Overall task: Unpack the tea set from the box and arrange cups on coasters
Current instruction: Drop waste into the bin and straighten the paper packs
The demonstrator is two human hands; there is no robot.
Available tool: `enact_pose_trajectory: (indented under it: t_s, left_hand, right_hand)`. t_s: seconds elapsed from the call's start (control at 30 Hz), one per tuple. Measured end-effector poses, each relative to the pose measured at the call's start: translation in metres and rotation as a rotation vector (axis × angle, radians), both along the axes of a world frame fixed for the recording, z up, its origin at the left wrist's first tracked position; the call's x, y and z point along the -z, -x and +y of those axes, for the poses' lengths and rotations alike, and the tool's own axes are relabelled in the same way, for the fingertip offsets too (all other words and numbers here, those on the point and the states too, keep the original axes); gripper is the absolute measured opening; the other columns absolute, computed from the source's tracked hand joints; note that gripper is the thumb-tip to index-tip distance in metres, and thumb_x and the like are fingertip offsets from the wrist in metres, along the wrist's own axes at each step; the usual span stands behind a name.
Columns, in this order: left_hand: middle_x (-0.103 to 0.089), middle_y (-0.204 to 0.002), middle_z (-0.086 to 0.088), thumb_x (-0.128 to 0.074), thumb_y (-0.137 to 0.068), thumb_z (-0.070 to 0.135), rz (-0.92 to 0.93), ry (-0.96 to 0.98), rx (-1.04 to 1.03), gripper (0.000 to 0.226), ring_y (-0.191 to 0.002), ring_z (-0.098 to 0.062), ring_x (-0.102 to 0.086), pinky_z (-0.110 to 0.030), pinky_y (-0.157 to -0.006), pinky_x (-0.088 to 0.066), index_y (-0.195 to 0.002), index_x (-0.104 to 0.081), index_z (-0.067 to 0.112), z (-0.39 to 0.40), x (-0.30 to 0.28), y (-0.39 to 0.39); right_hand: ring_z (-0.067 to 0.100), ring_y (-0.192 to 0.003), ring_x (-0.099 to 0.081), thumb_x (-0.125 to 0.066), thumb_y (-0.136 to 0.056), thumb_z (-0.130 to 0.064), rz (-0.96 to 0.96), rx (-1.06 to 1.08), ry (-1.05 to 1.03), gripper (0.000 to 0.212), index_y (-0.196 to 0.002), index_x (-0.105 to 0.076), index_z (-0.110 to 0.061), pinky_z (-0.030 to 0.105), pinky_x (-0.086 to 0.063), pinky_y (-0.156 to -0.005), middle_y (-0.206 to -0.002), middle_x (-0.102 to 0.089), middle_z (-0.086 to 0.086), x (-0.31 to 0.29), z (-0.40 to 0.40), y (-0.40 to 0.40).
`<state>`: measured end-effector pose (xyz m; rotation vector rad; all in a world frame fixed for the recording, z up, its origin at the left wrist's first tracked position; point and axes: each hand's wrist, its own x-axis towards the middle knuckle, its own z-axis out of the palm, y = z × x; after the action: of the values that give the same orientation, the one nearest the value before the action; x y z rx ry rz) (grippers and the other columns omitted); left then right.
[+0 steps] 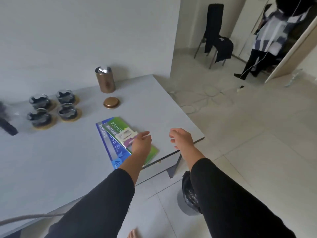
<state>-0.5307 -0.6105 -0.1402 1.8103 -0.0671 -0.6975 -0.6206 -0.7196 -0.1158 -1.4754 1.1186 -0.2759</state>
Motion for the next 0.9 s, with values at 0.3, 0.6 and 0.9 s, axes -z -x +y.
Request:
enact_pose_trajectory:
  t_s: [0.3, 0.6, 0.9]
  left_hand:
    - [-0.054, -0.131, -0.010, -0.047, -0.092, 0.025, 0.070, -0.335, -0.212, 0.044, -0.106, -0.030, -0.060, -0.036, -0.090, -0.052, -0.135, -0.045, 0.016, 0.088, 0.042, -0.086]
    - [-0.065, -0.106, -0.011, -0.041, -0.090, 0.023, 0.109, -0.352, -0.224, 0.028, -0.091, -0.030, -0.065, -0.035, -0.078, -0.055, -0.104, -0.061, 0.009, 0.080, 0.064, -0.111]
    - [-0.050, -0.135, -0.008, -0.044, -0.090, 0.013, 0.062, -0.440, -0.195, 0.047, -0.106, -0.024, -0.056, -0.029, -0.080, -0.049, -0.136, -0.050, 0.020, 0.072, 0.063, -0.130]
  right_hand:
    - [0.029, -0.122, -0.049, -0.059, -0.081, -0.046, 0.427, -0.313, 0.201, 0.062, -0.133, -0.047, -0.014, 0.037, -0.042, -0.102, -0.134, -0.051, 0.011, 0.045, 0.047, -0.093]
    - [0.033, -0.123, -0.045, -0.063, -0.077, -0.055, 0.580, -0.434, 0.245, 0.076, -0.134, -0.041, -0.010, 0.038, -0.043, -0.095, -0.132, -0.047, 0.013, 0.074, 0.047, -0.142]
    - [0.026, -0.115, -0.055, -0.074, -0.071, -0.041, 0.585, -0.623, 0.288, 0.065, -0.126, -0.050, -0.019, 0.043, -0.044, -0.098, -0.126, -0.058, 0.003, 0.079, 0.060, -0.183]
